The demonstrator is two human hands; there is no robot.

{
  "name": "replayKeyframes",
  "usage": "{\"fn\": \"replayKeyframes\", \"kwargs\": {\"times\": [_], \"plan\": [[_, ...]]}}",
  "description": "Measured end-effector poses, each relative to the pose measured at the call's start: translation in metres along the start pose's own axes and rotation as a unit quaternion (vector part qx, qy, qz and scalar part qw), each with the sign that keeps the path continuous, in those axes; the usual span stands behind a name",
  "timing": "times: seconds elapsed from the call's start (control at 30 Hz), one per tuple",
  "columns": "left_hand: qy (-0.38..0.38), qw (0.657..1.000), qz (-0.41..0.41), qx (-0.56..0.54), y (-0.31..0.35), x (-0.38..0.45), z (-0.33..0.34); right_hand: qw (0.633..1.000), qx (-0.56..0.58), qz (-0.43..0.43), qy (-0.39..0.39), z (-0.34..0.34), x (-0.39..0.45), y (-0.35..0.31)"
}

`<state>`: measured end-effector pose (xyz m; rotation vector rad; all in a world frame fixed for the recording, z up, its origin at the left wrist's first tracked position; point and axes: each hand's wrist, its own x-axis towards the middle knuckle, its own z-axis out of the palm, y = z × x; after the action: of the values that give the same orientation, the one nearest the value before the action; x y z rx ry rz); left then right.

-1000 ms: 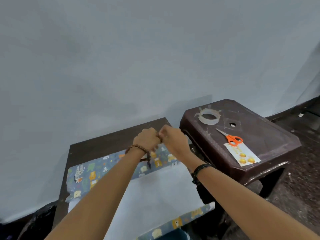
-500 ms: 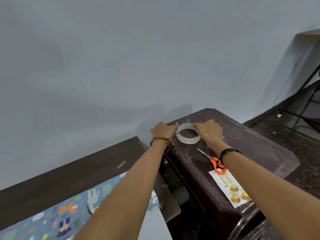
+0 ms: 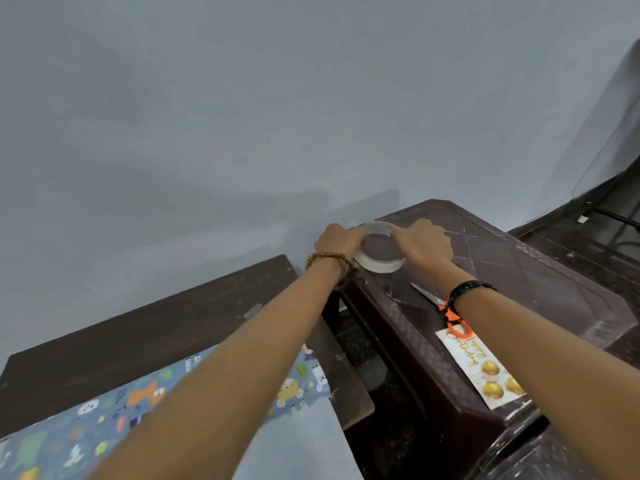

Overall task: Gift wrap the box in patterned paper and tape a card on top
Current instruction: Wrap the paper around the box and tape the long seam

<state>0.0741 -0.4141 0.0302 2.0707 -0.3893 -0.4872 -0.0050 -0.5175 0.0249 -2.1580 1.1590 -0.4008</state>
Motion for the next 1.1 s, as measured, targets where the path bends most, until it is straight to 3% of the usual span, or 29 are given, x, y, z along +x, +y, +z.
{"fn": "replayKeyframes", "kwargs": {"times": [0.17,0.33,0.67,0.77,0.83,0.9,1.0,1.1], "plan": [[0.032,0.999,-0.013,-0.004,-0.024,-0.019,-0.072,0.996,-0.007,-0.065,-0.063,0.019,-0.042,-0.047],[0.065,0.994,-0.087,0.001,-0.068,-0.024,-0.121,0.988,-0.031,-0.098,-0.112,0.067,-0.079,-0.077],[0.054,0.990,-0.120,0.059,-0.124,-0.005,-0.116,0.987,-0.081,-0.097,-0.102,0.123,-0.077,-0.069],[0.119,0.977,-0.142,0.108,-0.129,-0.002,-0.109,0.986,-0.075,-0.111,-0.100,0.121,-0.076,-0.067],[0.203,0.961,-0.093,0.165,-0.115,-0.013,-0.101,0.985,-0.081,-0.131,-0.078,0.108,-0.074,-0.066],[0.247,0.941,0.038,0.228,-0.093,-0.027,-0.087,0.984,-0.093,-0.147,-0.047,0.089,-0.075,-0.067],[0.199,0.922,0.185,0.278,-0.057,-0.048,-0.055,0.981,-0.125,-0.149,-0.004,0.057,-0.080,-0.065],[0.130,0.928,0.225,0.266,-0.028,-0.063,-0.023,0.977,-0.165,-0.131,0.033,0.020,-0.085,-0.050]]}}
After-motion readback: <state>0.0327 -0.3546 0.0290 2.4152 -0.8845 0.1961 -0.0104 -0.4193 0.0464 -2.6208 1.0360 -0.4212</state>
